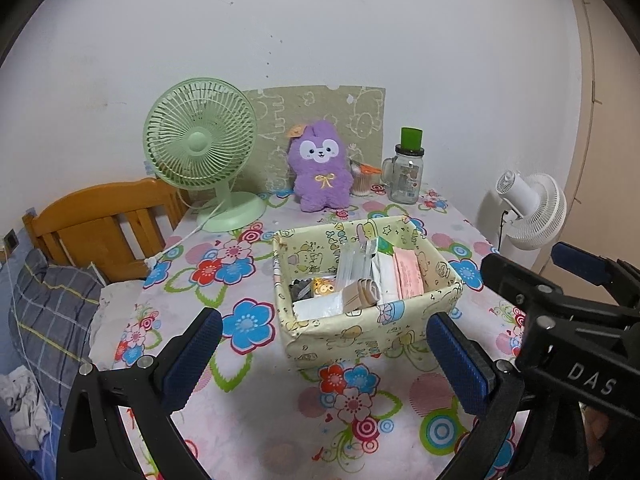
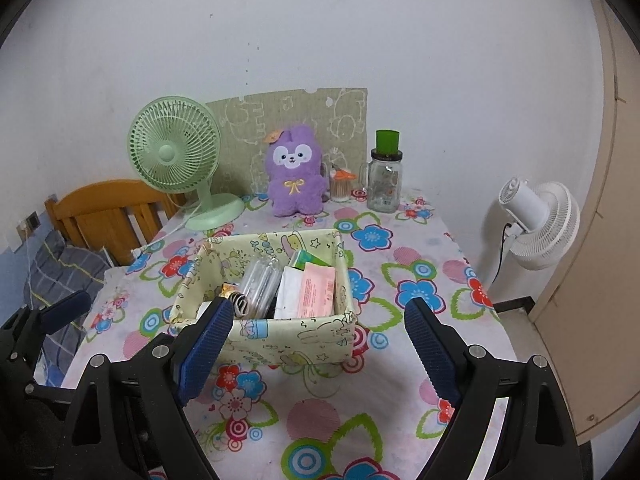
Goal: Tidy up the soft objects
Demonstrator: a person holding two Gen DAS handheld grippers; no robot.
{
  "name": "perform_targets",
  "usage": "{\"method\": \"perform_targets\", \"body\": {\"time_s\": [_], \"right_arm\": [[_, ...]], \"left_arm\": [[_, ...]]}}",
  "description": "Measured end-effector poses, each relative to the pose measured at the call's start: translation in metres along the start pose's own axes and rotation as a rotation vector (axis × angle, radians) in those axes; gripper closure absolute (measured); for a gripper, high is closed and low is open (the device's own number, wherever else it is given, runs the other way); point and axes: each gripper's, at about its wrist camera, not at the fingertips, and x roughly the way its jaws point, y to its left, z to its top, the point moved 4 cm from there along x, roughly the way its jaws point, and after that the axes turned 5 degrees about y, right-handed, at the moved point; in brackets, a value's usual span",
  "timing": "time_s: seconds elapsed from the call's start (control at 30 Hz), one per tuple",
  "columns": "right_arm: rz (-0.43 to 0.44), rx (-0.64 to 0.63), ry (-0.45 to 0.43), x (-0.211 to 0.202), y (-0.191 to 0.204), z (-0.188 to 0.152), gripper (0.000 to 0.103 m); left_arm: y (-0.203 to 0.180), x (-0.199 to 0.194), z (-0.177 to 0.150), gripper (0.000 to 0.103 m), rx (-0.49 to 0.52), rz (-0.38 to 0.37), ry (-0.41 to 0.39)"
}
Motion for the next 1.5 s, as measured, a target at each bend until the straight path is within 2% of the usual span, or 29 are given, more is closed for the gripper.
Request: {"method": "perform_targets", "body": {"time_s": [0.47, 0.87, 1.5], "right_arm": [[-0.005, 0.025, -0.046, -0.034, -0.017, -0.009, 0.013], [-0.027, 0.024, -0.099, -0.064, -0.028, -0.015, 0.008], [-0.024, -0.019, -0.113, -0.075, -0.015, -0.024, 0.005]], "left_arm": [[0.000, -0.032, -0.011, 0.000, -0.001, 0.010, -0.036], [-0.003, -0.058, -0.012, 0.000, 0.003, 0.004, -0.086], [0.007, -0.074, -0.014, 0.000, -0.048, 0.009, -0.105]]}}
